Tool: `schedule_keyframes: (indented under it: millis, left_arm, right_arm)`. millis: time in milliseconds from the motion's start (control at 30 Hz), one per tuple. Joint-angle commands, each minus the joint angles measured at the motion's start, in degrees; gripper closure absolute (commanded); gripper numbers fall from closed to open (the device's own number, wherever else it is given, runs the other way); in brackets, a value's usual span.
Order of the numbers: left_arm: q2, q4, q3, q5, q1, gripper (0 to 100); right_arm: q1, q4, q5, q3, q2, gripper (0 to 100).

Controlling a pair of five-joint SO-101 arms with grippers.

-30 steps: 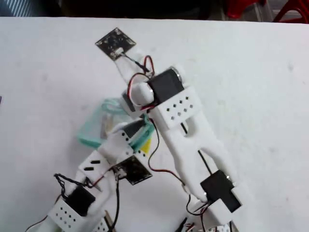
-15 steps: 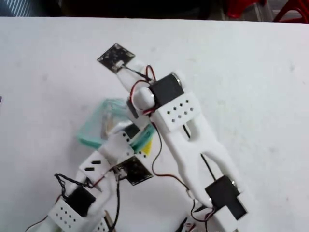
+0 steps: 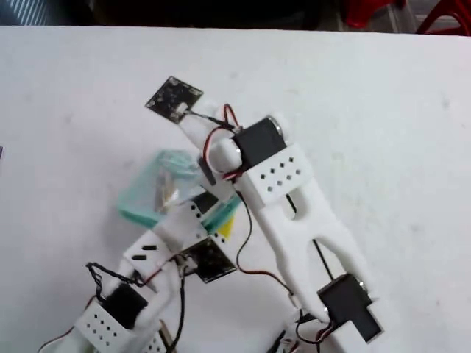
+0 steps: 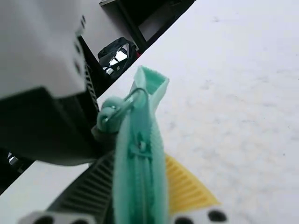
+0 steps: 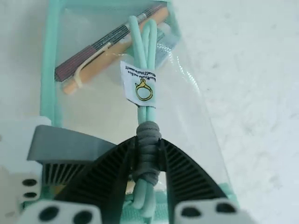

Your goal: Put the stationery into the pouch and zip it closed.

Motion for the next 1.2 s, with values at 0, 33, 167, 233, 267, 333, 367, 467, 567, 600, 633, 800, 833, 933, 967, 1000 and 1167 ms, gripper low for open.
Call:
schedule_keyframes:
  millis: [0, 33, 167, 233, 267, 333, 367, 467, 567, 600, 633, 800, 833, 933, 967, 1000, 1167]
  left_arm:
    - [-0.3, 0.0, 0.0, -0.4, -0.4, 98]
    - [-0.4, 0.0, 0.0, -0.4, -0.4, 98]
    - [-0.5, 0.0, 0.0, -0.4, -0.4, 98]
    - [-0.5, -0.4, 0.0, -0.2, -0.4, 98]
    - [-0.5, -0.4, -0.2, 0.0, -0.4, 98]
    - [-0.5, -0.4, -0.4, 0.1, -0.4, 98]
    - [-0.6, -0.4, -0.5, 0.2, -0.5, 98]
    - [-0.6, -0.4, -1.7, 0.9, -1.5, 98]
    - [-0.6, -0.4, -2.3, 3.1, -2.6, 98]
    - [-0.6, -0.4, -2.3, 2.9, -2.6, 98]
    - [-0.6, -0.4, -2.1, 2.9, -2.6, 98]
    - [-0.6, -0.4, -1.2, 2.9, -2.3, 98]
    - [-0.6, -0.4, -1.0, 2.8, -2.3, 98]
    - [-0.6, -0.4, -0.4, 1.4, -2.2, 98]
    - [-0.6, -0.4, -0.4, 0.9, -2.2, 98]
    - [-0.6, -0.4, -0.4, 0.6, -2.2, 98]
    - [-0.6, -0.4, -0.4, 0.4, -2.2, 98]
  right_arm:
    - [4.4, 1.5, 0.1, -3.3, -1.9, 98.1]
    - [5.8, 1.5, -0.8, -5.4, -2.1, 98.1]
    - [9.6, 1.4, -10.1, -14.4, -2.1, 98.1]
    - [9.8, 1.4, -12.8, -16.7, -2.2, 98.1]
    - [9.8, 1.4, -13.7, -17.2, -2.2, 98.1]
    - [9.2, 1.4, -14.7, -17.5, -2.2, 98.1]
    - [9.0, 1.4, -14.9, -17.5, -2.2, 98.1]
    - [8.8, 1.4, -15.7, -17.5, -2.2, 98.1]
    - [7.8, 1.4, -15.2, -17.5, -2.2, 98.1]
    - [7.3, 1.4, -15.2, -17.5, -2.2, 98.1]
    - [6.5, 1.4, -15.2, -17.5, -2.2, 98.1]
    - [4.0, 1.4, -15.2, -17.5, -2.2, 97.8]
    - [4.0, 1.4, -15.2, -17.4, -2.2, 97.8]
    - [4.4, 1.5, -15.2, -17.1, -2.2, 97.7]
    - [4.4, 1.5, -15.2, -16.4, -2.2, 97.6]
    - [4.2, 1.5, -15.2, -15.5, -2.2, 96.5]
    - [3.9, 1.5, -15.6, -10.5, -2.2, 80.2]
